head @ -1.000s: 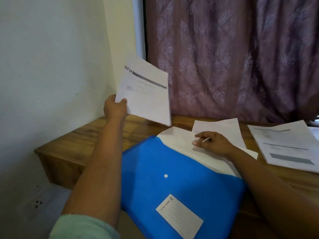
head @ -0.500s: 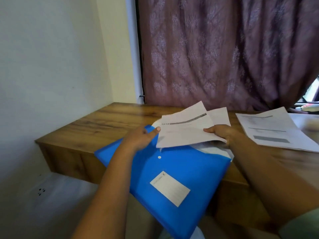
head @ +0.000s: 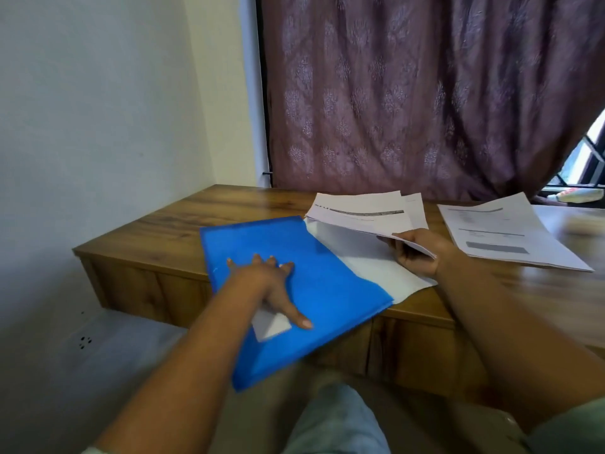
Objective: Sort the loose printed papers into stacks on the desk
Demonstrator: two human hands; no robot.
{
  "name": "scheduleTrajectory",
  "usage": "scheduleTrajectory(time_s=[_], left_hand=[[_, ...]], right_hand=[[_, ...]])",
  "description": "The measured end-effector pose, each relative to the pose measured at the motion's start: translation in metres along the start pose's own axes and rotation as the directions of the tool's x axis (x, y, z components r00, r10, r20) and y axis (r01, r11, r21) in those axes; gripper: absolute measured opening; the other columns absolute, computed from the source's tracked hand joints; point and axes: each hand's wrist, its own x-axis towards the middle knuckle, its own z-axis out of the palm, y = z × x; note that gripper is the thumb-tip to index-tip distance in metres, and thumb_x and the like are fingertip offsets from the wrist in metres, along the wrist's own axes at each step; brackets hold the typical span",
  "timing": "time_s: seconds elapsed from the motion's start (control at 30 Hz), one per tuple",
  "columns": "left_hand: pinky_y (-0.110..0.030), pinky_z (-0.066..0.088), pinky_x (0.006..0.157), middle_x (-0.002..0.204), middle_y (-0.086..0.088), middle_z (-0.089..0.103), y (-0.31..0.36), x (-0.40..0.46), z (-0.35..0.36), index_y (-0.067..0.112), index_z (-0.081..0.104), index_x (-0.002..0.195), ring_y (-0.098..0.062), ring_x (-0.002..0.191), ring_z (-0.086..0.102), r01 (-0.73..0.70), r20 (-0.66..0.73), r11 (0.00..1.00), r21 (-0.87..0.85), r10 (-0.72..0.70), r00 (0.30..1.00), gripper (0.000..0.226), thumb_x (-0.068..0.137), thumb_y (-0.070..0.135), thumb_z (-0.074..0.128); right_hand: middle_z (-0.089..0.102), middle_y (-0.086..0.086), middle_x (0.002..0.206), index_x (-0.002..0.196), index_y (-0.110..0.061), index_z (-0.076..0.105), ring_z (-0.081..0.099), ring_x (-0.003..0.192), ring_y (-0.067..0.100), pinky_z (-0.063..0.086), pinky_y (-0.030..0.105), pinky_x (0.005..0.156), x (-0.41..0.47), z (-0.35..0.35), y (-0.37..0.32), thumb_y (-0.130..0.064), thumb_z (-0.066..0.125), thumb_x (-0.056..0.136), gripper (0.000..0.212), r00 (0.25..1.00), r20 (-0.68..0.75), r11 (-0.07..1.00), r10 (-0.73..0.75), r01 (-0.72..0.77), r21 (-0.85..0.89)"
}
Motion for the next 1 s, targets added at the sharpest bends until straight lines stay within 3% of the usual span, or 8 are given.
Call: scheduleTrajectory(time_s=[0.13, 0.23, 0.3, 0.43, 0.57, 0.77, 0.93, 1.0], left_hand=[[-0.052, 0.022, 0.118, 0.164, -0.007, 0.008, -0.053, 0.023, -0.043, 0.044, 0.017, 0.153, -0.036, 0.148, 0.014, 0.000, -0.016, 0.989, 0.150, 0.003, 1.000, 0.094, 0.081, 0.044, 0.076], [-0.038, 0.032, 0.113, 0.154, -0.010, 0.036, -0.060, 0.035, -0.057, 0.023, 0.044, 0.146, -0.029, 0.140, 0.036, 0.027, -0.239, 0.989, 0.144, 0.008, 0.971, 0.050, 0.098, 0.007, 0.046], [-0.035, 0.040, 0.104, 0.144, -0.011, 0.051, -0.043, 0.043, -0.050, 0.009, 0.054, 0.135, -0.028, 0.129, 0.049, 0.022, -0.300, 0.997, 0.079, 0.002, 0.954, 0.038, 0.100, 0.019, 0.046], [-0.036, 0.043, 0.092, 0.132, -0.016, 0.056, 0.004, 0.068, -0.015, 0.006, 0.057, 0.125, -0.031, 0.120, 0.053, -0.012, -0.283, 0.987, -0.160, -0.034, 0.958, 0.065, 0.094, 0.062, 0.045], [-0.044, 0.044, 0.101, 0.140, -0.016, 0.050, 0.008, 0.089, -0.008, 0.008, 0.053, 0.132, -0.035, 0.126, 0.048, 0.061, -0.380, 0.943, -0.327, -0.191, 0.905, 0.063, 0.097, 0.059, 0.039], [-0.050, 0.044, 0.101, 0.142, -0.010, 0.047, -0.002, 0.098, -0.015, 0.014, 0.047, 0.137, -0.033, 0.128, 0.045, 0.119, -0.342, 0.951, -0.284, -0.217, 0.914, 0.084, 0.081, 0.076, 0.052], [-0.032, 0.042, 0.071, 0.106, -0.008, 0.055, -0.002, 0.094, -0.024, 0.012, 0.054, 0.098, -0.024, 0.098, 0.056, 0.019, -0.473, 0.979, -0.204, -0.116, 0.873, 0.035, 0.088, 0.045, 0.060], [-0.032, 0.044, 0.074, 0.110, -0.011, 0.056, 0.000, 0.091, -0.029, 0.008, 0.057, 0.107, -0.027, 0.104, 0.057, -0.014, -0.508, 0.987, -0.158, -0.069, 0.858, 0.025, 0.095, 0.030, 0.053]], right_hand=[[0.061, 0.022, 0.121, 0.126, -0.004, 0.050, 0.066, 0.103, 0.030, 0.058, 0.027, 0.051, -0.009, 0.011, 0.011, 0.003, 0.048, 0.096, 0.032, 0.999, 0.012, 0.999, 0.035, -0.034, -0.016], [0.059, 0.020, 0.120, 0.127, -0.003, 0.049, 0.063, 0.097, 0.032, 0.061, 0.033, 0.056, -0.010, 0.020, 0.024, 0.003, 0.049, 0.094, 0.034, 0.999, -0.038, 0.979, 0.034, -0.040, -0.199], [0.060, 0.017, 0.116, 0.125, -0.006, 0.050, 0.064, 0.098, 0.035, 0.061, 0.040, 0.060, -0.010, 0.023, 0.026, 0.004, 0.051, 0.093, 0.033, 0.998, -0.056, 0.954, -0.011, -0.006, -0.299], [0.061, 0.014, 0.112, 0.117, -0.008, 0.054, 0.064, 0.094, 0.032, 0.060, 0.038, 0.066, -0.010, 0.025, 0.021, 0.000, 0.055, 0.094, 0.025, 0.993, -0.093, 0.858, -0.078, 0.020, -0.513], [0.053, 0.011, 0.108, 0.112, -0.010, 0.048, 0.053, 0.082, 0.025, 0.046, 0.027, 0.062, -0.006, 0.015, 0.002, -0.007, 0.058, 0.095, 0.019, 0.968, -0.099, 0.630, -0.230, 0.070, -0.773], [0.056, 0.010, 0.119, 0.113, -0.012, 0.052, 0.055, 0.106, 0.035, 0.051, 0.035, 0.091, 0.003, 0.002, -0.019, -0.012, 0.065, 0.091, 0.026, 0.969, -0.112, 0.610, -0.222, 0.048, -0.791], [0.054, 0.007, 0.113, 0.114, -0.014, 0.049, 0.055, 0.085, 0.026, 0.049, 0.027, 0.066, 0.003, 0.010, -0.021, -0.012, 0.062, 0.093, 0.025, 0.972, -0.062, 0.526, -0.228, 0.070, -0.848], [0.051, 0.007, 0.109, 0.114, -0.014, 0.048, 0.051, 0.077, 0.021, 0.044, 0.023, 0.060, 0.005, 0.013, -0.019, -0.010, 0.061, 0.094, 0.023, 0.967, -0.039, 0.498, -0.251, 0.094, -0.862]])
